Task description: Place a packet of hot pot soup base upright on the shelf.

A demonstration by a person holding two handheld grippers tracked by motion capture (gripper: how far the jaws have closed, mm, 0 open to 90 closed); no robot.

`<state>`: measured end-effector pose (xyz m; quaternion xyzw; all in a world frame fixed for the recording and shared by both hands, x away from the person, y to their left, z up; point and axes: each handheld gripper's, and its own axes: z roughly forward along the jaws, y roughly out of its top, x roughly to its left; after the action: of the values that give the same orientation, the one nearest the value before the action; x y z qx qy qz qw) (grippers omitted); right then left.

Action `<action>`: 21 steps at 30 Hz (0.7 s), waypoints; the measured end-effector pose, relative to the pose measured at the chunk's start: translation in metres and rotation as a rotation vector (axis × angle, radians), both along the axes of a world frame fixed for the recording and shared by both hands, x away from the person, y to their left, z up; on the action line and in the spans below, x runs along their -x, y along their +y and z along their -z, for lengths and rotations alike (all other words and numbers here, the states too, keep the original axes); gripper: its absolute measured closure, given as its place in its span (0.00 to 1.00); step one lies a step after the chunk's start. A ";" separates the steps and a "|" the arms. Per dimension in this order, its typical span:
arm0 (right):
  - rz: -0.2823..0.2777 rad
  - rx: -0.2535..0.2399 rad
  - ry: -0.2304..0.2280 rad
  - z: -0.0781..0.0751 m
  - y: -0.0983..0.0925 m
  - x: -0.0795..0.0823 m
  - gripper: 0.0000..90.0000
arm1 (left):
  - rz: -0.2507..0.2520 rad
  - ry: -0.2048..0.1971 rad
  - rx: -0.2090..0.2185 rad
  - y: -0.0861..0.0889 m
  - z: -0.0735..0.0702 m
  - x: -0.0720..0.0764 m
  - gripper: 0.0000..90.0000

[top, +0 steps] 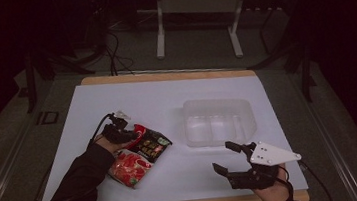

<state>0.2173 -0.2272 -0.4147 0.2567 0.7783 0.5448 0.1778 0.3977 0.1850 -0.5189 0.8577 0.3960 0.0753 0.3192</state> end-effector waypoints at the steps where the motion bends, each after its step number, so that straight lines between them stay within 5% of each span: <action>1: -0.001 0.000 -0.001 0.000 0.000 0.000 0.28 | -0.004 -0.003 0.004 0.000 0.000 0.001 0.95; 12: 0.014 -0.018 -0.005 -0.004 -0.004 0.000 0.30 | -0.014 -0.056 0.079 0.007 -0.012 0.010 0.97; 21: 0.021 -0.025 -0.004 -0.005 -0.005 0.001 0.30 | 0.017 -0.120 0.156 0.012 -0.036 0.023 0.98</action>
<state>0.2167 -0.2325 -0.4099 0.2660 0.7682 0.5533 0.1818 0.3742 0.1973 -0.4832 0.8274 0.3736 0.0930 0.4089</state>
